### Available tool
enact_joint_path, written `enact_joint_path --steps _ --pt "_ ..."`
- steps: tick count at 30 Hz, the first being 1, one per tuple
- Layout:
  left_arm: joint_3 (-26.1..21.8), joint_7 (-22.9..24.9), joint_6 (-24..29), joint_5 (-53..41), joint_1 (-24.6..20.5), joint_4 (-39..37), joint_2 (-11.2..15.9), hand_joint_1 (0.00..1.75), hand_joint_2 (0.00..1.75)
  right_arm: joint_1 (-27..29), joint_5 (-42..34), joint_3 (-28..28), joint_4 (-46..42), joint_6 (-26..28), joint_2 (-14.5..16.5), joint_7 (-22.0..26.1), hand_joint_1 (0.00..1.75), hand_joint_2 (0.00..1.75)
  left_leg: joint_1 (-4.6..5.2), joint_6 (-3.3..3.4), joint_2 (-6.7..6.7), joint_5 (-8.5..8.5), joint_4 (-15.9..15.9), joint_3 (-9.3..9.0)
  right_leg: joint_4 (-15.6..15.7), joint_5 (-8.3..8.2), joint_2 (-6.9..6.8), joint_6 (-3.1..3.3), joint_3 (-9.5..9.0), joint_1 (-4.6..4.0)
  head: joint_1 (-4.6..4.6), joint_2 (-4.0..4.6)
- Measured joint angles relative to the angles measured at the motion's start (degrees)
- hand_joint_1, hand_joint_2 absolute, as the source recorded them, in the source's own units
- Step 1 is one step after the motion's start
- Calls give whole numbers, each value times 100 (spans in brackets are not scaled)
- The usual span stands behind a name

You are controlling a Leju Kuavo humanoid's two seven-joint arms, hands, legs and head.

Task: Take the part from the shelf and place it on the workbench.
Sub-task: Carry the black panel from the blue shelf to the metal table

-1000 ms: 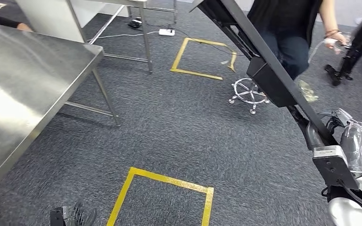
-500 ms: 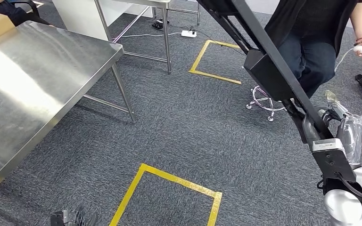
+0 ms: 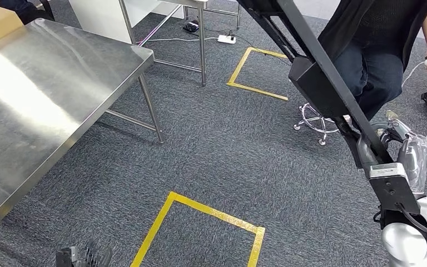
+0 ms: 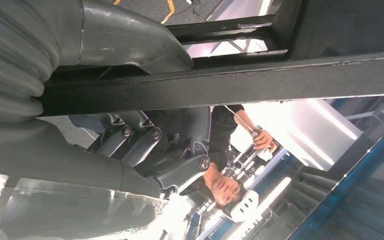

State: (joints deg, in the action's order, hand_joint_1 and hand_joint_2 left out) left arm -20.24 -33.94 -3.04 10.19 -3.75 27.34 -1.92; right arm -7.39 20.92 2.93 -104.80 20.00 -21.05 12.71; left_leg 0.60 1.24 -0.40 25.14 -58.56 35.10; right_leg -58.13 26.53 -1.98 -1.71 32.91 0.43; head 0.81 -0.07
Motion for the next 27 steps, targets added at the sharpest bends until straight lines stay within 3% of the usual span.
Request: enact_joint_path --steps 14,20,22,24,27 --pt "0 0 0 -32 0 0 -2 0 175 -4 0 0 9 2 3 0 175 175 -14 11 -1 -7 -1 -1 1 -8 0 -12 1 -6 -2 0" --pt "0 -2 -7 -116 -3 0 20 0 175 -56 10 9 21 13 48 16 175 175 8 75 7 14 -20 19 25 -27 -10 -47 -4 54 -4 0" --pt "1 -4 -7 -128 -15 0 23 0 175 -86 23 12 25 16 56 22 175 175 -21 133 18 -37 71 -30 8 -9 7 -80 9 53 -3 0" --pt "1 -8 -5 -135 -43 0 19 0 175 -110 33 11 31 24 55 30 175 175 -62 187 24 -95 167 -86 -306 162 82 -71 157 53 7 0" --pt "2 -4 -4 -180 -75 -2 16 0 175 -121 50 11 66 32 54 33 175 175 -71 196 52 -100 179 -86 -1405 585 167 -41 681 82 16 0"
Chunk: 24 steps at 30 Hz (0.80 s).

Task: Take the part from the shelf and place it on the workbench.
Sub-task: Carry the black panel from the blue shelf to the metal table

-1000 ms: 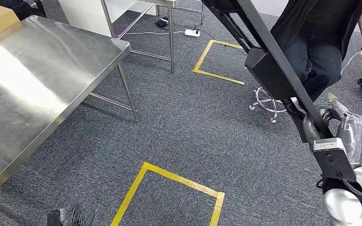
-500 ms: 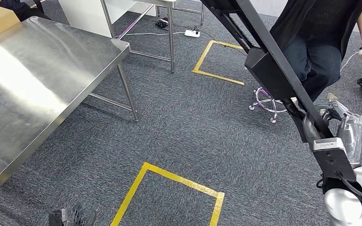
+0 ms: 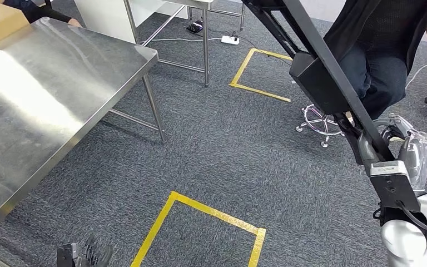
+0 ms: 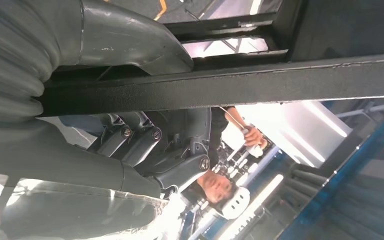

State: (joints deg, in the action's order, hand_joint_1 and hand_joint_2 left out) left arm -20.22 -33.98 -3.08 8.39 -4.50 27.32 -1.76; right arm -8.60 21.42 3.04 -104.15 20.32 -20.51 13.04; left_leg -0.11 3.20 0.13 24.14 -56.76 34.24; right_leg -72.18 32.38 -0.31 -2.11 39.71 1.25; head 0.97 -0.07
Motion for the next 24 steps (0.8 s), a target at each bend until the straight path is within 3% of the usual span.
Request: enact_joint_path --steps 1,2,5,7,9,11,13,15,16,17,18,19,21,24 --pt "4 7 2 -33 -3 -3 -1 0 175 3 10 0 17 1 1 -1 175 175 -6 -9 16 4 -2 1 -177 34 5 -33 91 19 -3 0" --pt "10 14 3 -72 -6 -8 -1 0 175 5 20 0 33 1 0 -1 175 175 -17 -27 31 7 -9 0 -107 -29 5 -90 61 43 -2 0" --pt "20 23 11 -155 -30 -25 16 0 175 1 30 -5 66 1 0 0 175 175 -70 -164 83 65 -103 17 989 -429 13 -297 -491 131 10 0" --pt "22 20 20 -192 -50 -34 44 0 175 7 28 -18 89 12 7 8 175 175 -73 -262 104 108 -170 54 1312 -506 40 -263 -664 134 13 0" --pt "24 18 24 -210 -57 -57 54 0 175 15 31 -25 103 23 14 14 175 175 -85 -314 108 106 -165 62 1283 -503 58 -142 -654 106 -4 0" --pt "24 19 27 -220 -60 -81 52 0 175 8 37 -24 109 25 21 15 175 175 -107 -347 75 174 -262 107 1282 -502 57 -62 -663 98 -22 0" --pt "24 18 30 -229 -70 -96 52 0 175 -6 43 -23 110 25 27 18 175 175 -110 -361 27 439 -785 369 1288 -488 51 -5 -689 78 -42 0" --pt "24 19 33 -231 -73 -117 52 0 175 -13 48 -21 119 25 39 19 175 175 -102 -346 11 719 -1557 803 1286 -461 44 37 -702 24 -53 0" --pt "24 19 35 -231 -70 -133 51 0 175 -14 49 -20 128 25 47 19 175 175 -96 -322 11 743 -1790 961 1285 -447 43 57 -712 -6 -54 0" --pt "24 19 39 -231 -66 -146 50 0 175 -16 51 -19 137 25 52 18 175 175 -82 -288 12 666 -1829 1025 1285 -430 43 81 -730 -34 -54 0" --pt "24 19 47 -231 -65 -156 50 0 175 -23 52 -18 144 24 57 19 175 175 -59 -237 12 476 -1628 966 1286 -410 43 108 -762 -59 -54 0" --pt "24 18 57 -231 -64 -163 51 0 175 -33 53 -17 149 24 62 21 175 175 -26 -173 12 230 -1258 812 1288 -384 43 131 -801 -76 -54 0" --pt "25 16 76 -235 -71 -168 70 0 175 -61 54 -16 157 22 70 32 175 175 54 -49 1 -61 -566 472 1302 -335 42 150 -859 -101 -36 -1" --pt "26 11 90 -248 -83 -179 100 0 175 -82 36 -14 185 9 76 65 175 175 139 24 4 -39 -256 294 1343 -314 37 89 -865 -79 -46 -1"
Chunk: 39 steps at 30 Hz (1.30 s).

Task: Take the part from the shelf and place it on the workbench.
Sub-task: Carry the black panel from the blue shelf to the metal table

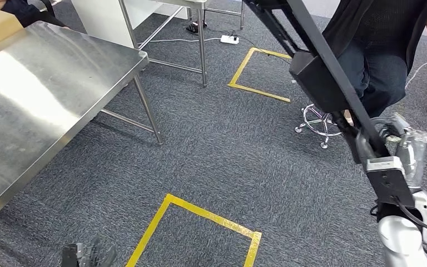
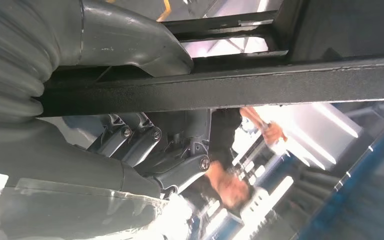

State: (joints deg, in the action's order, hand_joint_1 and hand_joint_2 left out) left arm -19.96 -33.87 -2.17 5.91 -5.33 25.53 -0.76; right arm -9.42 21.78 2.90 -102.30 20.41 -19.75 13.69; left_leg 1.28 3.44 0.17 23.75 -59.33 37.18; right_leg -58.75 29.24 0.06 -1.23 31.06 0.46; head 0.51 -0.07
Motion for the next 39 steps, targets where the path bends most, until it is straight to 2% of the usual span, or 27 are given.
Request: enact_joint_path --steps 2,3,4,6,7,8,9,11,12,13,14,16,18,19,21,22,23,24,25,27,28,30,33,35,37,38,39 --pt "1 -2 9 -3 -2 -9 9 0 175 -2 -25 -4 21 -10 -10 31 175 175 -24 15 6 -10 136 -104 -38 39 -11 -46 12 17 -11 1" --pt "1 -3 13 -5 -6 -14 10 0 175 -13 -38 -7 29 -10 -19 45 175 175 -45 24 8 -15 206 -172 -187 96 -11 -56 81 11 -11 1" --pt "2 -3 12 -8 -10 -20 9 0 175 -24 -44 -10 38 -10 -27 56 175 175 -70 29 8 -10 256 -239 -468 189 -11 -58 230 12 -7 1" --pt "1 -1 12 -9 -18 -36 3 0 175 -32 -53 -11 61 -10 -33 61 175 175 -75 34 16 39 270 -306 -1240 398 -5 -68 698 28 -2 1" --pt "1 0 12 -9 -16 -45 -1 0 175 -26 -57 -11 75 -10 -33 60 175 175 -79 26 21 68 270 -332 -1517 440 -5 -94 907 43 0 1" --pt "1 1 12 -9 -13 -56 -7 0 175 -18 -58 -10 90 -10 -33 59 175 175 -86 11 29 95 269 -362 -1586 388 -6 -143 1017 57 -2 1" --pt "1 1 12 -10 -12 -64 -12 0 175 -13 -61 -11 101 -10 -33 58 175 175 -98 -9 39 125 266 -400 -1413 239 -7 -211 1000 72 -1 1" --pt "2 1 12 -11 -12 -76 -15 0 175 -15 -67 -12 114 -10 -33 58 175 175 -117 -77 59 207 236 -477 -606 -198 -13 -352 696 101 6 1" --pt "2 1 12 -11 -14 -78 -9 0 175 -17 -70 -12 121 -10 -33 58 175 175 -113 -115 69 255 212 -496 -258 -353 -10 -368 540 109 15 1" --pt "1 1 12 -11 -16 -79 -4 0 175 -17 -74 -11 129 -11 -33 58 175 175 -104 -147 76 294 192 -502 -44 -437 -8 -341 439 111 19 1" --pt "1 1 12 -11 -15 -81 3 0 175 -15 -75 -11 138 -11 -32 57 175 175 -91 -170 79 320 184 -500 14 -443 -5 -280 406 102 19 1" --pt "1 1 12 -14 -13 -84 4 0 175 -11 -78 -10 147 -13 -32 57 175 175 -97 -198 77 357 180 -498 21 -421 3 -163 385 99 6 1" --pt "1 1 12 -17 -16 -85 5 0 175 -23 -81 -10 151 -13 -34 65 175 175 -120 -243 54 482 -18 -423 27 -388 2 -72 333 110 -14 1" --pt "1 1 15 -18 -18 -87 4 0 175 -34 -85 -9 152 -13 -34 71 175 175 -130 -270 39 608 -287 -292 30 -366 0 -29 301 112 -24 1" --pt "1 1 28 -18 -14 -99 -1 0 175 -56 -101 -4 163 -16 -32 89 175 175 -139 -304 19 895 -1098 170 30 -318 -5 45 253 86 -35 1" --pt "2 1 37 -18 -6 -110 -4 0 175 -68 -114 1 175 -18 -31 98 175 175 -142 -304 16 961 -1430 404 30 -295 -5 70 233 68 -36 1" --pt "3 1 43 -18 2 -121 -7 0 175 -77 -129 7 191 -20 -32 106 175 175 -143 -292 14 923 -1583 560 30 -269 -3 87 207 50 -38 1" --pt "5 1 47 -18 8 -129 -9 0 175 -87 -152 14 208 -24 -33 112 175 175 -141 -266 12 762 -1485 589 30 -241 1 96 171 33 -37 1" --pt "10 1 52 -18 11 -134 -9 0 175 -101 -175 20 224 -28 -34 115 175 175 -134 -224 12 509 -1177 505 31 -209 5 99 126 19 -38 1" --pt "22 1 69 -18 10 -136 0 0 175 -149 -231 32 257 -37 -34 118 175 175 -96 -116 8 50 -385 198 35 -141 13 86 45 -12 -31 1" --pt "30 1 80 -18 5 -136 8 0 175 -181 -256 38 275 -38 -33 119 175 175 -71 -76 3 -42 -115 74 36 -112 18 68 27 -19 -30 1" --pt "41 -2 99 -18 1 -137 21 0 175 -230 -288 44 315 -38 -28 119 175 175 -27 -35 -1 -1 44 -29 46 -75 21 12 20 -24 -27 1" --pt "62 -6 110 -17 6 -135 30 0 175 -268 -302 48 360 -39 -29 118 175 175 -35 20 11 2 204 -202 -69 18 -4 -52 44 -15 -28 1" --pt "76 -7 112 -16 6 -134 31 0 175 -312 -315 49 393 -43 -30 119 175 175 -56 58 13 21 289 -331 -646 202 -6 -42 340 -10 -26 1" --pt "81 -4 113 -16 10 -135 31 0 175 -336 -327 49 438 -46 -30 116 175 175 -62 74 17 79 294 -392 -1403 368 -4 -60 850 8 -27 1" --pt "83 -4 113 -16 16 -135 28 0 175 -334 -331 49 463 -49 -30 114 175 175 -65 69 24 112 292 -421 -1578 349 -4 -102 1030 24 -28 1" --pt "83 -3 114 -16 23 -135 26 0 175 -332 -334 49 488 -54 -30 111 175 175 -70 55 33 147 290 -458 -1524 236 -5 -164 1095 41 -28 1"
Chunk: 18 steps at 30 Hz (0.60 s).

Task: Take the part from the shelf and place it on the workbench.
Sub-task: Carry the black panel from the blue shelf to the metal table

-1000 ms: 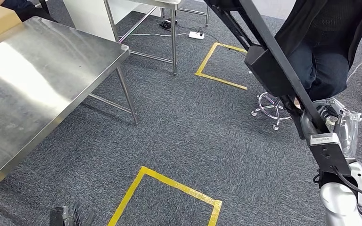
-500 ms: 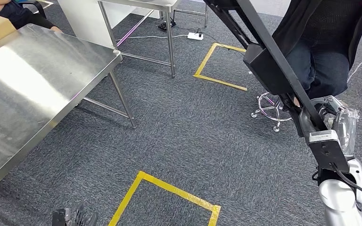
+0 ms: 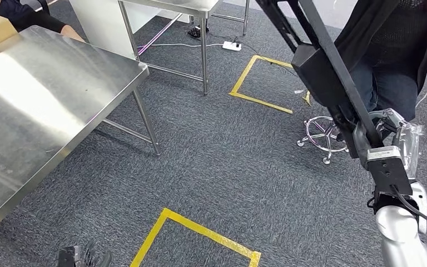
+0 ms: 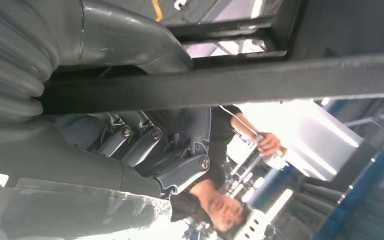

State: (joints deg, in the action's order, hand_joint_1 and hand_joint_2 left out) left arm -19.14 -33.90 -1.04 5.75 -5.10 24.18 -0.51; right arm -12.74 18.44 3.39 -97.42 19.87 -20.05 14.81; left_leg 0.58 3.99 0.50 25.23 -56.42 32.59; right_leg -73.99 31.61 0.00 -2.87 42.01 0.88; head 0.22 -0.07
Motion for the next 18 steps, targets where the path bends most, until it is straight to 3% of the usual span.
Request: enact_joint_path --steps 2,3,4,5,7,9,11,13,14,15,16,18 --pt "0 0 2 0 8 1 -8 0 175 -5 -10 0 34 -18 -1 1 175 175 -15 -49 20 89 -13 -96 710 -436 -5 -148 -213 38 2 0" --pt "-1 0 4 0 9 2 -7 0 175 -15 -15 0 51 -32 0 3 175 175 -6 -83 28 150 -38 -125 1111 -634 -9 -184 -384 51 12 0" --pt "-1 0 7 0 9 2 -3 0 175 -25 -21 1 65 -44 0 7 175 175 6 -116 34 207 -60 -140 1403 -761 -9 -168 -517 61 17 0" --pt "-1 0 11 0 11 3 1 0 175 -33 -27 3 81 -54 2 9 175 175 21 -147 36 255 -75 -142 1555 -812 -8 -118 -593 60 13 0" --pt "-1 0 18 0 12 8 6 0 175 -43 -39 9 112 -61 6 12 175 175 23 -195 35 315 -79 -147 1577 -779 0 21 -619 55 -6 0" --pt "-1 1 20 -1 11 21 9 0 175 -53 -44 13 131 -61 8 12 175 175 -5 -251 23 407 -188 -128 1583 -741 2 103 -658 70 -24 0" --pt "-1 1 24 -2 12 32 10 0 175 -72 -44 18 133 -60 12 13 175 175 -35 -316 4 660 -731 144 1590 -691 0 178 -720 78 -39 0" --pt "-1 0 30 -2 28 32 6 0 175 -84 -43 28 137 -61 23 13 175 175 -63 -362 -6 922 -1528 652 1590 -635 -2 237 -772 60 -46 0" --pt "-1 0 31 -2 41 32 5 0 175 -84 -42 33 141 -61 29 13 175 175 -77 -370 -7 923 -1756 849 1590 -606 -1 249 -802 51 -47 0" --pt "-1 0 32 -2 51 32 3 0 175 -84 -42 35 145 -61 34 13 175 175 -88 -371 -8 804 -1777 948 1590 -574 2 254 -839 45 -46 0" --pt "-1 0 32 -2 58 32 3 0 175 -84 -42 37 148 -61 38 13 175 175 -97 -363 -10 565 -1552 920 1589 -536 5 246 -889 42 -48 0" --pt "-1 0 33 -2 61 32 4 0 175 -89 -44 37 150 -61 44 14 175 175 -99 -332 -16 33 -768 648 1590 -452 13 213 -996 33 -47 0"
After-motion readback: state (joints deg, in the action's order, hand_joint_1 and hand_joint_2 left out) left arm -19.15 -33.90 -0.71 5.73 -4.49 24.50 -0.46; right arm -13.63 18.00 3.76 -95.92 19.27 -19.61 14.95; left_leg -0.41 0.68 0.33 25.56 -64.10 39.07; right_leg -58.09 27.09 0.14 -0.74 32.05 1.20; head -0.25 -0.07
